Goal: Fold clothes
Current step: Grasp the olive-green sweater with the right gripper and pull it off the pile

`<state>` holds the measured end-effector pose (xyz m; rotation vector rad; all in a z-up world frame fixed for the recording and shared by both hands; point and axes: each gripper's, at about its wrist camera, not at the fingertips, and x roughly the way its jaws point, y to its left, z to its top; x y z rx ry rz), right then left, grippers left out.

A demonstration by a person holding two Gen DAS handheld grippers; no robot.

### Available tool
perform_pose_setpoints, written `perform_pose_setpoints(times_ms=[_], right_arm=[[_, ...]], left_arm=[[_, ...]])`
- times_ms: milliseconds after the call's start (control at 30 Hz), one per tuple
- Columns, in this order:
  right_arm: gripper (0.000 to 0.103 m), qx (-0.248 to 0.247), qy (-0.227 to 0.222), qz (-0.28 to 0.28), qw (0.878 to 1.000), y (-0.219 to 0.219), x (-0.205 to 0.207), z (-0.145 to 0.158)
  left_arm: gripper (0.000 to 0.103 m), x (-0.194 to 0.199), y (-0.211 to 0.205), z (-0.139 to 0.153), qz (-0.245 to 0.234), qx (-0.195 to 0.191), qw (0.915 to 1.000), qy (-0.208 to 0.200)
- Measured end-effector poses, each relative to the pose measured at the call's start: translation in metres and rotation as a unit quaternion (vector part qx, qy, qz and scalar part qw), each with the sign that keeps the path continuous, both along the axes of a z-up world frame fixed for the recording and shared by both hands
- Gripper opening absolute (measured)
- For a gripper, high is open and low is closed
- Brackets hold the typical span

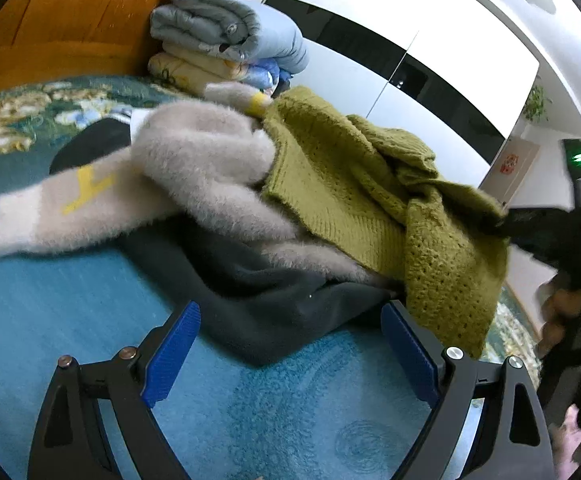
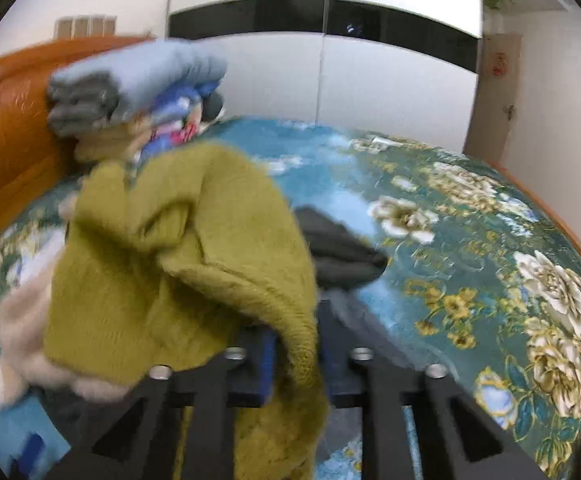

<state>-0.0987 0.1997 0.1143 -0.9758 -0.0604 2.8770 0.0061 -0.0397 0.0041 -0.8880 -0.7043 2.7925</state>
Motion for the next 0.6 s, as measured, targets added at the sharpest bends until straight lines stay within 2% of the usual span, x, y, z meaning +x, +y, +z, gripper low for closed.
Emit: perform_pose_setpoints(times_ms=[200,367,467,600], right_arm=[[0.011,0.008,0.105,0.012,0.994,0.001,0.06,0.082],[0.01,0.045,0.163,0.036,0.985,-0.008,0.141,0.13],[0.01,0.054,0.188,0.048,0.98,-0.006,0.189,0.15],[0.01,0.061,0.214,0.066,0.973,0.006,0.253,0.166]], left_arm=[[0.092,0.001,-0.004,-0.004,-0.014,0.027,0.9994,0.015],[0.092,0.012,-0.022,-0.005,0.015,0.068,0.9975,0.017],[0.092,0.017,-0.028,-0.005,0.022,0.066,0.9975,0.005],[0.092,0.038,-0.027,0.008,0.005,0.025,0.9996,0.007]])
